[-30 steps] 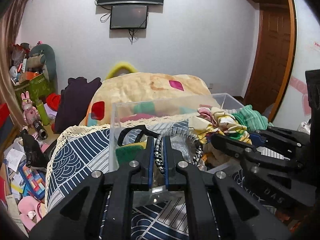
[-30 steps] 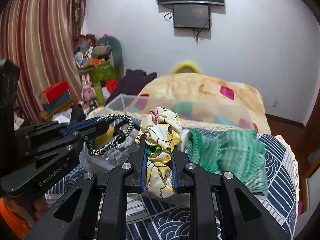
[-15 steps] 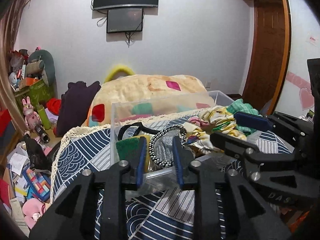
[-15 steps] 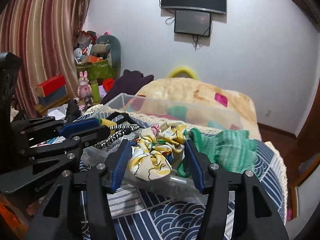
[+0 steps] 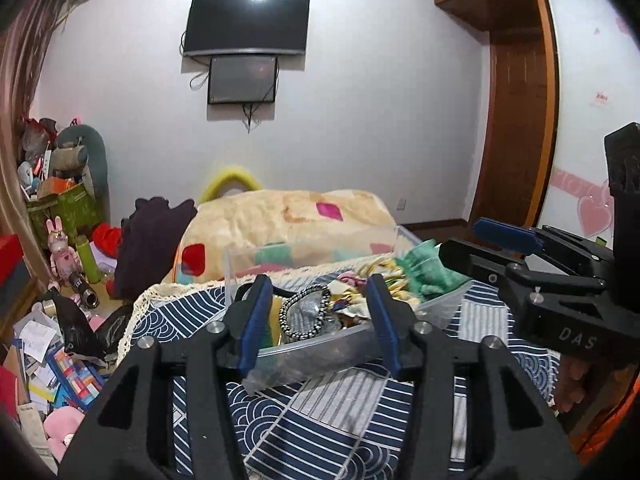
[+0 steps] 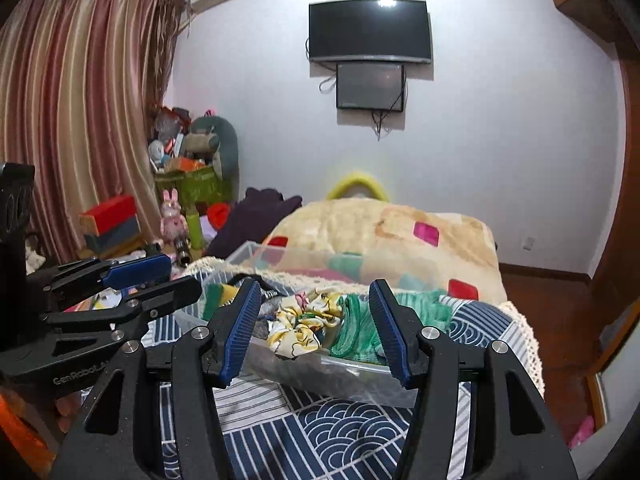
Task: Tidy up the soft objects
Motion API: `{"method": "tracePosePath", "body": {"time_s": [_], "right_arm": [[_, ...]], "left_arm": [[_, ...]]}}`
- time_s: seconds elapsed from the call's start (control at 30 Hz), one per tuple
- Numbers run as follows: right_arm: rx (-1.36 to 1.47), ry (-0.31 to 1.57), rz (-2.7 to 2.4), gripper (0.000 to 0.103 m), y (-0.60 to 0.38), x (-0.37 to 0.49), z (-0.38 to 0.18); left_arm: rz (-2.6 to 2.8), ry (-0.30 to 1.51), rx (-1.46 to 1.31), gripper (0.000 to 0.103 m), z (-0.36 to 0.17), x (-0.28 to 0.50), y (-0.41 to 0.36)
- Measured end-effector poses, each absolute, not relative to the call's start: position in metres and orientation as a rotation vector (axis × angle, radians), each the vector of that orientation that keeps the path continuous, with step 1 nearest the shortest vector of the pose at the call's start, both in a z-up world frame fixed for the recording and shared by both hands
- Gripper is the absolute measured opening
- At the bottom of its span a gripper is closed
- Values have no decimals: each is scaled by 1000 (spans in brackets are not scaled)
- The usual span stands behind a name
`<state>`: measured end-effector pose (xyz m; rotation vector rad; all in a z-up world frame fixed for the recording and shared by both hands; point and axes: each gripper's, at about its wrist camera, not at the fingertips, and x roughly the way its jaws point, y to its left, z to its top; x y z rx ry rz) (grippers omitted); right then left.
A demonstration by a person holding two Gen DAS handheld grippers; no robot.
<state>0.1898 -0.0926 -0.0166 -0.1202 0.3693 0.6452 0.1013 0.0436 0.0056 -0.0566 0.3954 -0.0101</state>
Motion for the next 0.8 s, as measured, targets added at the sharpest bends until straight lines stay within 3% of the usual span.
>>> {"method": "tracePosePath", "body": {"time_s": [0.1, 0.13, 0.27, 0.5, 0.8], "right_arm": [[-110, 340, 641, 53, -99, 179, -10], [-107, 333, 639, 53, -101, 176, -8], [-89, 298, 620, 72, -111, 165, -3], [-62, 278, 618, 80, -123, 150, -3], [-49, 242, 621, 85, -131, 131, -5]], "left_arm": [[-15, 379, -62, 68, 9, 89, 39], [-15, 371, -62, 69, 10, 84, 38], [-18, 353, -55, 73, 12, 69, 33], [-17, 317, -90, 89, 16, 47, 37], [3, 261, -104, 100, 21, 29, 35]]}}
